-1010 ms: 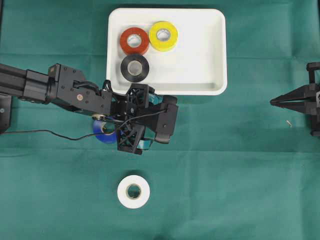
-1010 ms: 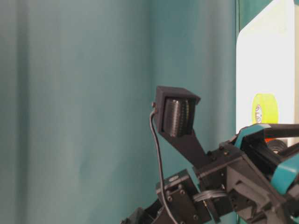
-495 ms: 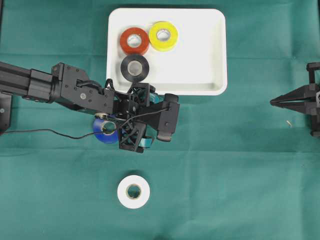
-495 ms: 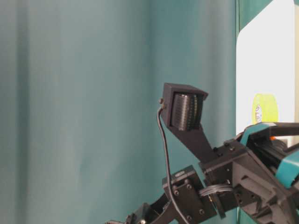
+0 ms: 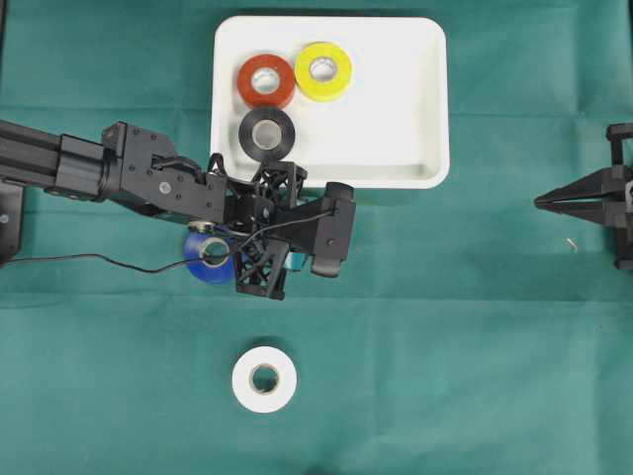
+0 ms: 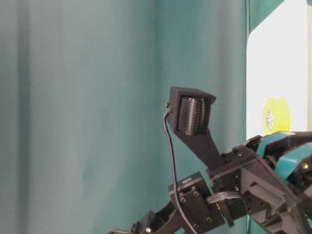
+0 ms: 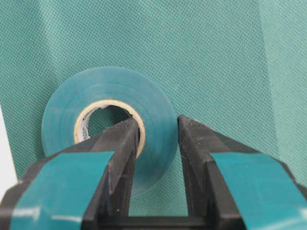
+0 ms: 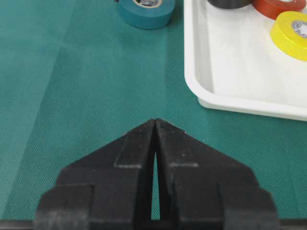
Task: Put the tape into the white case with the left arm.
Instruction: 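Lower the left gripper into the teal roll's core and grasp it, then carry the teal roll into the tray beside the black roll, release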
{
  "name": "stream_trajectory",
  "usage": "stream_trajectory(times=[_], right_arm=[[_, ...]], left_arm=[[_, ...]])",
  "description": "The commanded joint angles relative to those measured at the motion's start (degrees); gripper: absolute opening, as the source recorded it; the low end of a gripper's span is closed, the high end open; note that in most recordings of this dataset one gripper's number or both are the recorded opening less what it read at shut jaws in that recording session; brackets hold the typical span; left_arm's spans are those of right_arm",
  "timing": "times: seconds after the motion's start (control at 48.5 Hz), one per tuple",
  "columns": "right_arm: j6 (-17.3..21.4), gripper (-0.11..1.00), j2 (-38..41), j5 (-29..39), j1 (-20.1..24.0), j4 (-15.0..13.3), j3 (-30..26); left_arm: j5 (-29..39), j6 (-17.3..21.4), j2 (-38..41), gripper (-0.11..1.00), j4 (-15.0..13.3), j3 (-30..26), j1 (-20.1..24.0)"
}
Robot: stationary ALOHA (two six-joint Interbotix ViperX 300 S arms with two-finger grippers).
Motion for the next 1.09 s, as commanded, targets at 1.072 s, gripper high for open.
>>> stream_trajectory(times=[1.072], right_arm=[[0.00,-0.09,0.44,-0.53,-0.09,0.00,-0.62]], left_arm=[[13.27,1.05,-12.22,0.23,0.09,-3.69,-2.11]])
